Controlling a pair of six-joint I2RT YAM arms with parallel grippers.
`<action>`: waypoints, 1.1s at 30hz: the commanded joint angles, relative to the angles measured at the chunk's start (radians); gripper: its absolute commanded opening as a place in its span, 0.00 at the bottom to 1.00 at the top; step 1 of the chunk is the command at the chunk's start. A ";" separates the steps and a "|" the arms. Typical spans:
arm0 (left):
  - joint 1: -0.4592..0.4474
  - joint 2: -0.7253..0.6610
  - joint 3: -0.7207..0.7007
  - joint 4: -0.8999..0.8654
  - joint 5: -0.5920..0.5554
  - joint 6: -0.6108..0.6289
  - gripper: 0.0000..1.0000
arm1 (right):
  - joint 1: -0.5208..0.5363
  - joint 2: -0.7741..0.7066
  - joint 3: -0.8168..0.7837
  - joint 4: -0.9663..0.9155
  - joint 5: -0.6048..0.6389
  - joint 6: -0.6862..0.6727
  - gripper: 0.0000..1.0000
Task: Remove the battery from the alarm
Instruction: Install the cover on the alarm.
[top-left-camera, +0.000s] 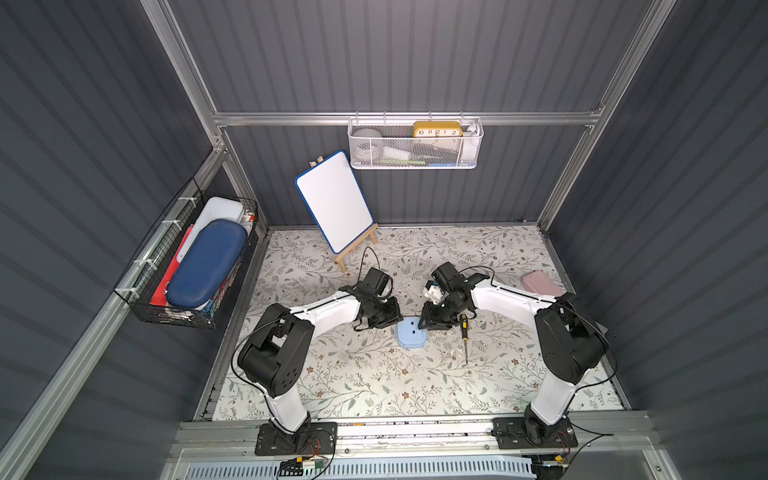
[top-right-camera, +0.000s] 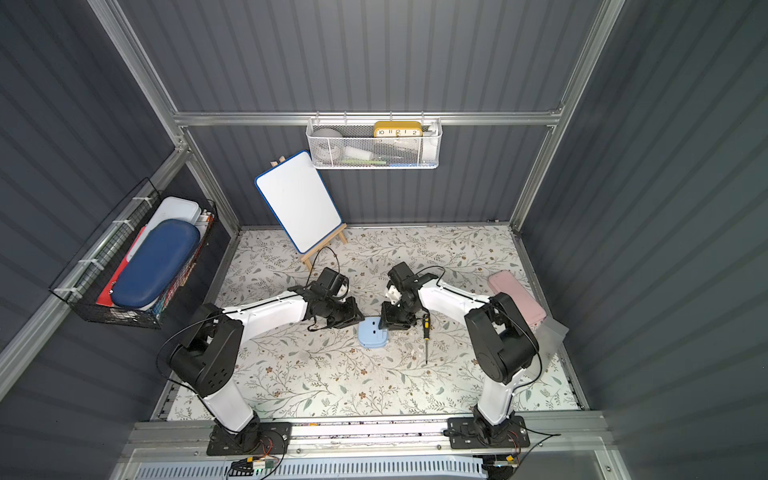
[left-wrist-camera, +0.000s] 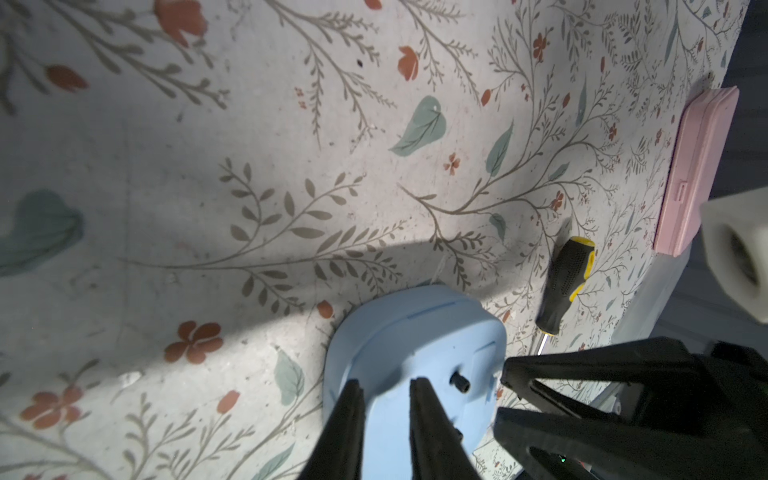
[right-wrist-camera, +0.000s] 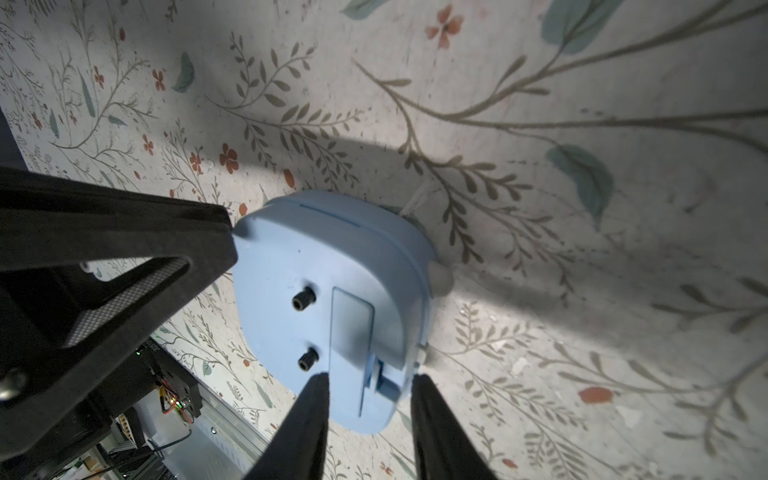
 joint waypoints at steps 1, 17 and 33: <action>-0.006 -0.037 -0.016 -0.001 0.013 -0.007 0.25 | 0.003 -0.025 0.023 -0.042 0.032 -0.014 0.40; -0.006 -0.048 -0.032 0.009 0.009 -0.005 0.26 | 0.004 0.066 0.053 -0.083 0.069 -0.035 0.40; -0.006 -0.043 -0.037 -0.004 -0.004 -0.005 0.26 | 0.006 0.051 0.075 -0.075 0.106 -0.022 0.39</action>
